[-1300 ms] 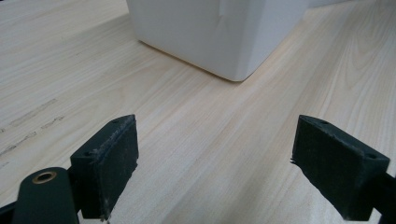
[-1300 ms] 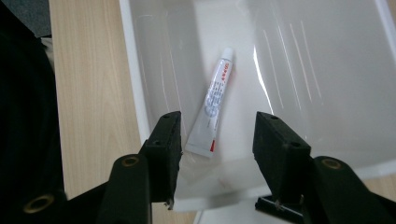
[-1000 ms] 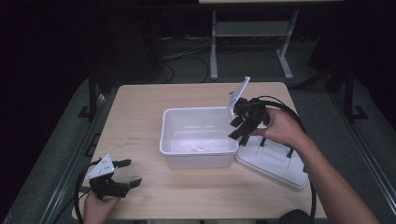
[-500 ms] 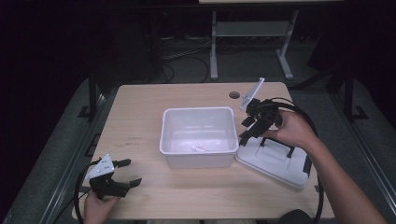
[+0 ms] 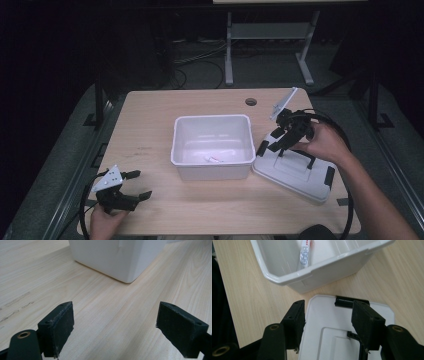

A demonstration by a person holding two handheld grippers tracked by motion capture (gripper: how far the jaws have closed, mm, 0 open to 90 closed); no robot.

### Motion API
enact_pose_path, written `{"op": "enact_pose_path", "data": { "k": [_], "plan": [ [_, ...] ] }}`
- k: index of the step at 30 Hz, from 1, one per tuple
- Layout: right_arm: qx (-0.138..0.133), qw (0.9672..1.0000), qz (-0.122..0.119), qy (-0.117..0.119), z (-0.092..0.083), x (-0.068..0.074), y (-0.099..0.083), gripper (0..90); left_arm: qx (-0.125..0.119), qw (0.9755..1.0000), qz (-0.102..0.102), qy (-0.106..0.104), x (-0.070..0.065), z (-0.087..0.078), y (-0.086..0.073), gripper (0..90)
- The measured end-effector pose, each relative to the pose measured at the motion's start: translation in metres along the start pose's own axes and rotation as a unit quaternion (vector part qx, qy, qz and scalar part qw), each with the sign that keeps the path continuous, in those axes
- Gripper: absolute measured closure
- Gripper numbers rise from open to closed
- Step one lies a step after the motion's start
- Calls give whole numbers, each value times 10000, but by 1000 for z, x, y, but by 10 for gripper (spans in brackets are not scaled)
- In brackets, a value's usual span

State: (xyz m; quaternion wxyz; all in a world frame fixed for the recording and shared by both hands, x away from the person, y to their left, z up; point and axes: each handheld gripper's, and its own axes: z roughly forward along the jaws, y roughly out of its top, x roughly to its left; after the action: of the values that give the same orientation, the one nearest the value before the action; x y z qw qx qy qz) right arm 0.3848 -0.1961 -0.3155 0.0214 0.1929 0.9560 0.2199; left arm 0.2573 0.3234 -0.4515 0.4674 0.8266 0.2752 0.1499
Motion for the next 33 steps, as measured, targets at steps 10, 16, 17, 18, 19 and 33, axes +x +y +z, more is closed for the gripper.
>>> {"op": "enact_pose_path", "data": {
  "k": [10, 16, 17, 18, 19, 33],
  "plan": [
    [36, 9999, 161, -40, -1, -6, -16, 435, 4, 10000, 0, 11, 0, 0, 0, 138],
    [103, 9996, 271, -36, 3, -9, -28, 431, 13, 10000, 4, 11, 0, 0, 0, 138],
    [144, 9995, 281, -60, 3, -10, -29, 430, 9, 10000, 1, 10, 0, 0, 0, 138],
    [126, 9995, 288, -64, 4, -10, -31, 431, 7, 10000, -1, 14, 0, 0, 0, 138],
    [92, 9994, 343, -39, 4, -11, -34, 431, 7, 10000, 3, 17, 0, 0, 0, 138],
    [105, 9982, 591, -35, 12, -19, -61, 426, 20, 10000, 12, 25, 0, 0, 0, 138]
  ]
}}
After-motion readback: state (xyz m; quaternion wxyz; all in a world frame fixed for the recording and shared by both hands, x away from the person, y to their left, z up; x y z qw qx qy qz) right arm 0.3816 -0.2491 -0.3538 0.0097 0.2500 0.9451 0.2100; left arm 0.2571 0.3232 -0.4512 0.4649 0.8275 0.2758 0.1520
